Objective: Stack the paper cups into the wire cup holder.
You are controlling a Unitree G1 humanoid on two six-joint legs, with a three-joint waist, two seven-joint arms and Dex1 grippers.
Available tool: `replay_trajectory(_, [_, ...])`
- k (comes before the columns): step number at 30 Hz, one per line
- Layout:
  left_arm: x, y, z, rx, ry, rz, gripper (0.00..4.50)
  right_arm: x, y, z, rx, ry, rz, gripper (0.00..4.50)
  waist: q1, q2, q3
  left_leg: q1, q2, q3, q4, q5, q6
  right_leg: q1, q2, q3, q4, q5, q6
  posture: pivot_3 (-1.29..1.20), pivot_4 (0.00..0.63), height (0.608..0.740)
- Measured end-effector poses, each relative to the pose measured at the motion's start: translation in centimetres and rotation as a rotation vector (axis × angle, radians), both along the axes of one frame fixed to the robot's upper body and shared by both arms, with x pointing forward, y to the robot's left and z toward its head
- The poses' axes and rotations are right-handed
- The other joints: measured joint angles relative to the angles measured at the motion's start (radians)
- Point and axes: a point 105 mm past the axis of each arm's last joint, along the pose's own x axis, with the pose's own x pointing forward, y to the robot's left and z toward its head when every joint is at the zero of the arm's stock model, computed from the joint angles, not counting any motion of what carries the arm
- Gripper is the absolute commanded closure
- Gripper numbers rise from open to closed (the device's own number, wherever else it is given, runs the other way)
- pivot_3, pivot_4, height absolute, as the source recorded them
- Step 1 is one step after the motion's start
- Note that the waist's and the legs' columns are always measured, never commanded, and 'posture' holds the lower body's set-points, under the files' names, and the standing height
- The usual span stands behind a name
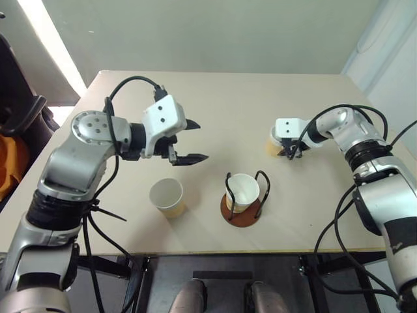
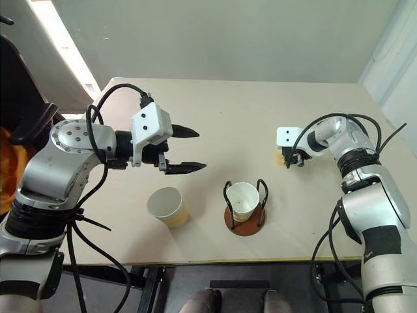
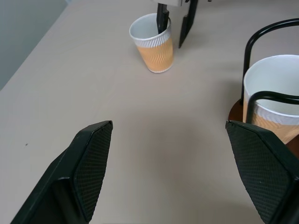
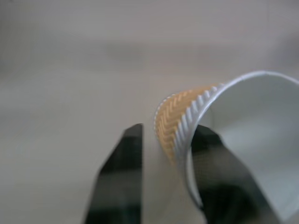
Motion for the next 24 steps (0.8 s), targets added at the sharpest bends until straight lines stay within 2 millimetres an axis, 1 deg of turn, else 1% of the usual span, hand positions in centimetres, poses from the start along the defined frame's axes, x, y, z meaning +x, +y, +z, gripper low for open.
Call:
replay_trajectory(1, [0.0, 0.0, 0.0, 0.001, 0.000, -0.001, 0.33, -0.1, 0.0, 0.1, 0.001, 0.008, 0.006, 4.35, 0.000, 0.000, 0.000, 0.000, 0.000, 0.000, 0.000, 0.000, 0.000, 0.000, 0.000, 0.000, 0.000, 0.000, 0.000, 0.00, 0.150, 0.740])
replay_trajectory(2, [0.0, 0.0, 0.0, 0.002, -0.001, -0.001, 0.33, -0.2, 0.2, 0.3, 0.003, 0.014, 0.015, 4.47, 0.000, 0.000, 0.000, 0.000, 0.000, 0.000, 0.000, 0.000, 0.000, 0.000, 0.000, 0.000, 0.000, 0.000, 0.000, 0.00, 0.150, 0.740])
replay_trajectory(5, [0.0, 0.0, 0.0, 0.000, -0.002, 0.000, 0.33, -0.5, 0.9, 1.9, 0.022, 0.012, 0.066, 4.47, -0.001, 0.000, 0.000, 0.000, 0.000, 0.000, 0.000, 0.001, 0.000, 0.000, 0.000, 0.000, 0.001, 0.000, 0.000, 0.00, 0.150, 0.740])
replay_trajectory(8, [-0.1, -0.1, 0.0, -0.004, -0.001, -0.005, 0.33, -1.5, 1.6, 4.8, 0.062, -0.019, 0.157, 4.47, -0.001, 0.000, 0.000, 0.000, 0.000, 0.000, -0.001, 0.001, 0.000, 0.000, 0.000, -0.001, 0.001, -0.001, -0.002, 0.00, 0.150, 0.740])
replay_trajectory(9, [-0.1, -0.2, 0.0, -0.004, -0.001, -0.006, 0.33, -2.1, 2.0, 6.2, 0.090, -0.031, 0.190, 4.47, -0.001, 0.001, 0.000, -0.001, 0.000, 0.000, -0.001, 0.001, -0.001, 0.000, 0.000, -0.001, 0.000, -0.001, -0.002, 0.00, 0.150, 0.740])
replay_trajectory(11, [-0.1, -0.2, 0.1, -0.005, -0.001, -0.010, 0.33, -3.8, 3.4, 9.4, 0.157, -0.066, 0.277, 4.47, -0.002, 0.000, 0.000, -0.001, 0.000, 0.001, -0.001, 0.006, -0.009, 0.000, 0.001, -0.001, 0.000, -0.002, -0.003, 0.00, 0.150, 0.740])
replay_trajectory(13, [-0.2, -0.3, 0.0, -0.004, 0.004, -0.019, 0.33, -6.4, 5.1, 12.0, 0.211, -0.089, 0.386, 4.47, -0.002, 0.000, 0.000, -0.001, 0.001, 0.001, -0.001, 0.006, -0.010, 0.000, 0.001, -0.001, 0.000, -0.003, -0.005, 0.00, 0.150, 0.740])
replay_trajectory(14, [-0.3, -0.3, 0.0, -0.001, 0.007, -0.024, 0.33, -7.8, 5.6, 12.7, 0.229, -0.088, 0.434, 4.47, -0.001, 0.000, 0.000, -0.001, 0.001, 0.001, -0.001, 0.006, -0.010, 0.000, 0.001, -0.001, -0.001, -0.004, -0.006, 0.00, 0.150, 0.740])
replay_trajectory(16, [-0.3, -0.2, 0.0, 0.002, 0.008, -0.027, 0.33, -10.6, 6.9, 13.2, 0.247, -0.065, 0.532, 4.47, -0.001, 0.000, 0.000, -0.001, 0.002, 0.001, -0.001, 0.006, -0.011, 0.002, 0.002, -0.002, -0.001, -0.005, -0.007, 0.00, 0.150, 0.740])
replay_trajectory(18, [-0.4, -0.3, 0.0, 0.005, 0.007, -0.041, 0.33, -12.7, 7.7, 12.5, 0.238, -0.015, 0.599, 4.47, -0.002, 0.000, 0.000, -0.001, 0.002, 0.001, 0.000, 0.006, -0.011, 0.002, 0.002, -0.001, -0.002, -0.005, -0.007, 0.00, 0.150, 0.740])
replay_trajectory(21, [-0.4, -0.3, -0.1, 0.006, 0.008, -0.049, 0.33, -14.5, 8.2, 11.0, 0.222, 0.069, 0.641, 4.47, -0.002, 0.000, 0.000, 0.000, 0.002, 0.001, 0.000, 0.006, -0.010, 0.002, 0.002, -0.001, -0.001, -0.005, -0.007, 0.00, 0.150, 0.740])
replay_trajectory(24, [-0.5, -0.4, -0.2, 0.013, 0.017, -0.064, 0.33, -15.4, 8.5, 10.4, 0.199, 0.093, 0.671, 4.47, -0.003, 0.000, 0.000, 0.001, 0.002, 0.000, 0.000, 0.007, -0.007, 0.002, 0.002, -0.001, 0.000, -0.006, -0.010, 0.00, 0.150, 0.740])
